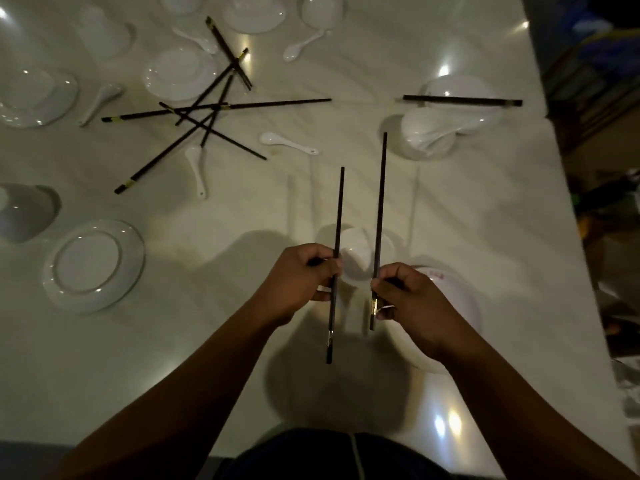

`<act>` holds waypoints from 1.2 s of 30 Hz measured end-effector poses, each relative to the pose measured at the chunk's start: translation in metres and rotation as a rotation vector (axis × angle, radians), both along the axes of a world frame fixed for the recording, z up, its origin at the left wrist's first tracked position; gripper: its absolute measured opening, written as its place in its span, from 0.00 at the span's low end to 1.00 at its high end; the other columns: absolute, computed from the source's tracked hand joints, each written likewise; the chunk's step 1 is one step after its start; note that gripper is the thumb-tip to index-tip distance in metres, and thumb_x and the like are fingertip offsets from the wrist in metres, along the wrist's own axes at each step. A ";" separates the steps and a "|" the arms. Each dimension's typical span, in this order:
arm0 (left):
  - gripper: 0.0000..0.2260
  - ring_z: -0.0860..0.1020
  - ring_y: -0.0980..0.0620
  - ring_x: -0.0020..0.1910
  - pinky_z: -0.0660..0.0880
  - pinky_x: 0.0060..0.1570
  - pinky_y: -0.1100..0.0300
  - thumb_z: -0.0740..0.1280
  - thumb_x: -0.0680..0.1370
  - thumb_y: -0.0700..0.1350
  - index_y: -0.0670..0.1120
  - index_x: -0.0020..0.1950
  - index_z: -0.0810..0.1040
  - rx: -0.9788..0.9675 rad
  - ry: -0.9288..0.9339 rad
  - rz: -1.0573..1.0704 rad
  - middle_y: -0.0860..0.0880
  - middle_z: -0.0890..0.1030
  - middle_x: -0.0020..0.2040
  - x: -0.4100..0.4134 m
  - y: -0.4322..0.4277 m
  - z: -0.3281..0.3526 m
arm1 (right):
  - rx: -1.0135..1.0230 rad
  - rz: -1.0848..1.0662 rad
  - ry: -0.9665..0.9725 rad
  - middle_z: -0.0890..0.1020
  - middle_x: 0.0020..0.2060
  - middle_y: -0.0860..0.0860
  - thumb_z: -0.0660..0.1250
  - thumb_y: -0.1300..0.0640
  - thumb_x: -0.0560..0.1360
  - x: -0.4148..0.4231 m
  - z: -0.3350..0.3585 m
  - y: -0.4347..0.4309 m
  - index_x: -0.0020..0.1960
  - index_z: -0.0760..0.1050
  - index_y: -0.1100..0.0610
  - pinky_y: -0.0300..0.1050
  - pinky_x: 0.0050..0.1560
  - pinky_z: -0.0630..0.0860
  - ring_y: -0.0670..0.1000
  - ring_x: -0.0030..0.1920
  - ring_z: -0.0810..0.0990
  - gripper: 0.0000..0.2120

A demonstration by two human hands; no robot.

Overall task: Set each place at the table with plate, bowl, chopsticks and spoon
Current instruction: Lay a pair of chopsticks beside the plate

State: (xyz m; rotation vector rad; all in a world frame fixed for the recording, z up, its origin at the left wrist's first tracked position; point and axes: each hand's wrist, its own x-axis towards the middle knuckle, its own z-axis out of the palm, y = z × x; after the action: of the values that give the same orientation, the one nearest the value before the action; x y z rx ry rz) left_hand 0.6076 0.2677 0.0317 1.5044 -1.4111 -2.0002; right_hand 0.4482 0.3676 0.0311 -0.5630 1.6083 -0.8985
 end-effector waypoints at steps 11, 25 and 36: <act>0.07 0.82 0.48 0.39 0.82 0.40 0.54 0.69 0.75 0.42 0.41 0.51 0.78 -0.055 -0.162 -0.152 0.43 0.82 0.43 -0.082 0.120 -0.035 | 0.276 0.038 0.238 0.81 0.42 0.56 0.67 0.57 0.77 -0.066 -0.031 0.116 0.49 0.76 0.57 0.41 0.33 0.75 0.55 0.42 0.82 0.04; 0.02 0.82 0.46 0.36 0.82 0.39 0.54 0.68 0.74 0.40 0.42 0.45 0.78 -0.221 -0.405 -0.150 0.43 0.82 0.39 -0.141 0.144 -0.063 | 0.164 0.290 0.383 0.80 0.33 0.50 0.66 0.58 0.75 -0.092 -0.049 0.136 0.36 0.73 0.51 0.44 0.37 0.80 0.52 0.34 0.81 0.09; 0.03 0.79 0.51 0.39 0.76 0.45 0.59 0.68 0.75 0.44 0.46 0.46 0.76 -0.347 -0.468 -0.172 0.50 0.79 0.38 -0.147 0.146 -0.072 | 0.125 0.464 0.584 0.82 0.45 0.52 0.66 0.53 0.75 -0.095 -0.064 0.131 0.50 0.79 0.57 0.39 0.43 0.73 0.50 0.43 0.79 0.09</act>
State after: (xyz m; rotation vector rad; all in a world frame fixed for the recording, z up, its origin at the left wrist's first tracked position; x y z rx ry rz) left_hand 0.4607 0.4140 -0.0407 1.8010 -2.0063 -1.4254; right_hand 0.3535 0.4983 -0.0324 -1.1261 1.9125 -0.2890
